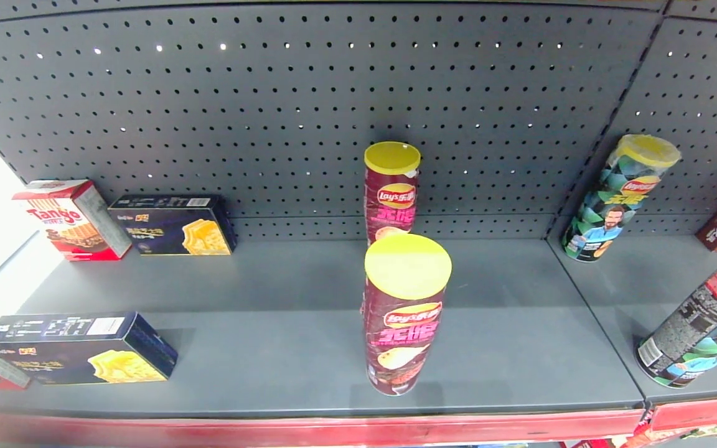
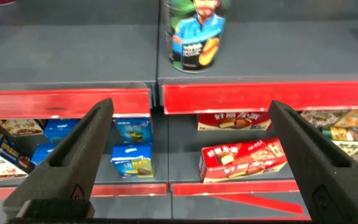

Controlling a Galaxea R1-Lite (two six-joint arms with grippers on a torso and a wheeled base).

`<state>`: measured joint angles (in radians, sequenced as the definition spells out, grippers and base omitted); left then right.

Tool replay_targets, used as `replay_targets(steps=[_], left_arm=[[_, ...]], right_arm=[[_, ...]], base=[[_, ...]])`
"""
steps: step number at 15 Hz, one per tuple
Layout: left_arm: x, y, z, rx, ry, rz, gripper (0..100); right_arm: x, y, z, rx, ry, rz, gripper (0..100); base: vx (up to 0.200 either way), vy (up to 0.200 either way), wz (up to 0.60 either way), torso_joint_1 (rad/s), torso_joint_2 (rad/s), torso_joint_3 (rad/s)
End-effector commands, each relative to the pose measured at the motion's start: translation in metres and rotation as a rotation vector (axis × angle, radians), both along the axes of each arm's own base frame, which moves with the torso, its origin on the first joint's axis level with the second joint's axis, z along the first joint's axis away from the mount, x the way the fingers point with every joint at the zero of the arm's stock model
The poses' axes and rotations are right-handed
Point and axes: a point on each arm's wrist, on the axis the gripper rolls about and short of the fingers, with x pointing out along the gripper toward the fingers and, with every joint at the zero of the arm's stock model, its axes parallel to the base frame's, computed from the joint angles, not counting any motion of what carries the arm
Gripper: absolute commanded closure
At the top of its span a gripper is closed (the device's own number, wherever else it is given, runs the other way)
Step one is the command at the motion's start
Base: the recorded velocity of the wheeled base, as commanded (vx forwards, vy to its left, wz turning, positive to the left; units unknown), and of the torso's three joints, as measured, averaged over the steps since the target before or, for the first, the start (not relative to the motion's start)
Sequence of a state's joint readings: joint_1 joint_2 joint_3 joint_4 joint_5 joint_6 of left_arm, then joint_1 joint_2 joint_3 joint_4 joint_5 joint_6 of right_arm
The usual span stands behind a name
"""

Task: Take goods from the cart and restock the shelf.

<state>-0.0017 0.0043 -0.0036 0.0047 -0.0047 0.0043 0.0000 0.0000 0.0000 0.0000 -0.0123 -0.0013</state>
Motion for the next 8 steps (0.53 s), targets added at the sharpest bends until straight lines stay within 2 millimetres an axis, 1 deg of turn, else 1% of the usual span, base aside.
replay_targets(steps=[1,5,8], left_arm=[[0.0001,0.0,-0.0001,0.0,0.001,0.0,0],[0.0001,0.0,-0.0006,0.006,0.001,0.0,0],[0.0001,0.0,-0.0006,0.006,0.001,0.0,0]], right_arm=[[0.0,0.0,0.0,0.0,0.0,0.0,0],[0.0,0.0,0.0,0.0,0.0,0.0,0],[0.0,0.0,0.0,0.0,0.0,0.002,0]], base=[[0.0,0.0,0.0,0.0,0.0,0.0],[0.0,0.0,0.0,0.0,0.0,0.0],[-0.2,0.0,0.0,0.012,0.0,0.004]])
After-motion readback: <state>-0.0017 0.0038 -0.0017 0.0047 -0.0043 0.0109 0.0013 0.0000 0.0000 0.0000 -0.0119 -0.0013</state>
